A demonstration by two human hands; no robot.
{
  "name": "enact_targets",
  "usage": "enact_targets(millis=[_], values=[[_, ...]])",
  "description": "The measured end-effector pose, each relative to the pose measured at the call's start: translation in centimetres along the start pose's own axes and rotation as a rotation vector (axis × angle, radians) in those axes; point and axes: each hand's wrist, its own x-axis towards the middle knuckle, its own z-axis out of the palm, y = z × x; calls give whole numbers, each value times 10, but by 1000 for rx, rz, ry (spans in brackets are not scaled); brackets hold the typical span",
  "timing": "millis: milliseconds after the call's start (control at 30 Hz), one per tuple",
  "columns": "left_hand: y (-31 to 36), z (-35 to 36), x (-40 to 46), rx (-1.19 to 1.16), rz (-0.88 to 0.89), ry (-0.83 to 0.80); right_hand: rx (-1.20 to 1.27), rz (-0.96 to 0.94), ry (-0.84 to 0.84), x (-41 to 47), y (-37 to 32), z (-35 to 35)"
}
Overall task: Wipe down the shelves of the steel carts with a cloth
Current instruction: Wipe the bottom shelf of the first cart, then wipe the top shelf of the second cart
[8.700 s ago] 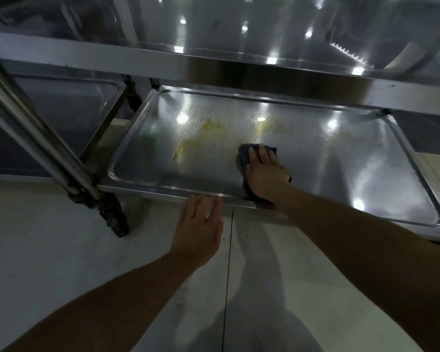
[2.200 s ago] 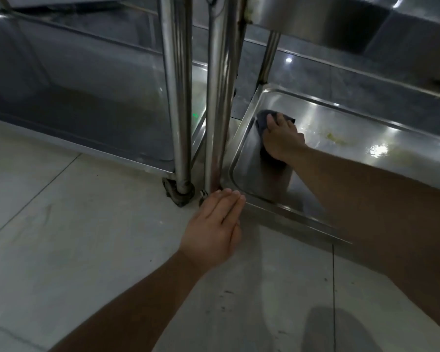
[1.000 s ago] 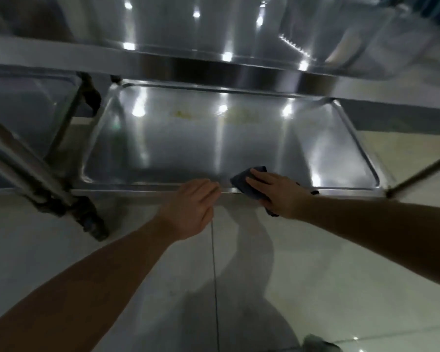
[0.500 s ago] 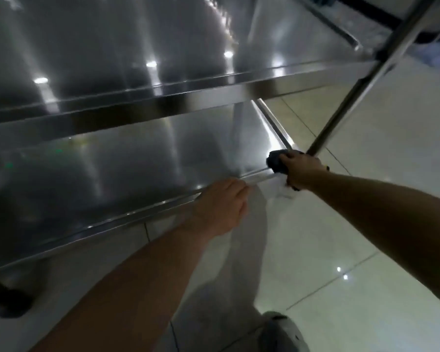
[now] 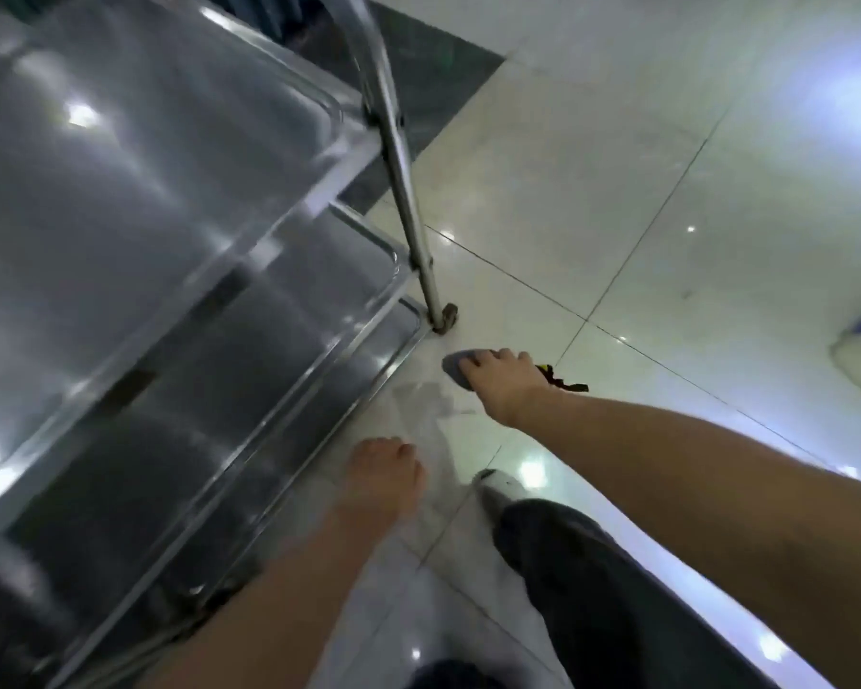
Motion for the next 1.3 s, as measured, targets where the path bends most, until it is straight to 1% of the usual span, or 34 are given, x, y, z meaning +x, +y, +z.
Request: enact_targets(millis=[100,167,267,367,433,500,567,600,633,667,700,767,867,933,1000,1100,1167,1300], values=[[45,-122,-28,-122,-111,-22,23,38,-56,-95,22,-76],[76,-193,-35,-186,-125,-11,61,50,-67,-145,38,-118],[110,-268,-29,-195,-135,-44,84,44,-56,-192,69,-171],[130,-314,-4,-133,-108,-72,117,45,-71,-211,104,-218],[134,-345,21,-73,-165,-59,124,32,-55,-212,132,-251],[137,-371,48,-112,-247,-126,121,9,-43,-207,158,-281],[143,-411,67,-38,-216,-127,120,-4,-24,-191,180,-311],[141,-428,77,-17,-230,-166,119,-10,-17,-178,190,-326],[135,-445,89,-18,-231,-193,113,-16,-15,-164,198,-341],[128,-459,104,-58,-275,-219,97,-27,-12,-148,205,-356],[116,-462,120,-37,-291,-176,76,-40,-11,-131,210,-370],[91,-477,147,-49,-342,-189,52,-56,-12,-93,217,-397],[45,-503,189,-27,-320,-188,18,-73,7,-34,220,-442],[15,-520,214,-43,-359,-128,1,-74,24,1,221,-473],[-15,-537,241,-87,-403,-29,-2,-62,59,32,223,-502],[-60,-562,272,-117,-415,66,-6,-70,101,76,223,-549],[-96,-579,297,-104,-432,83,-6,-89,138,111,226,-582],[-172,-599,349,-144,-483,65,7,-120,147,197,234,-635]])
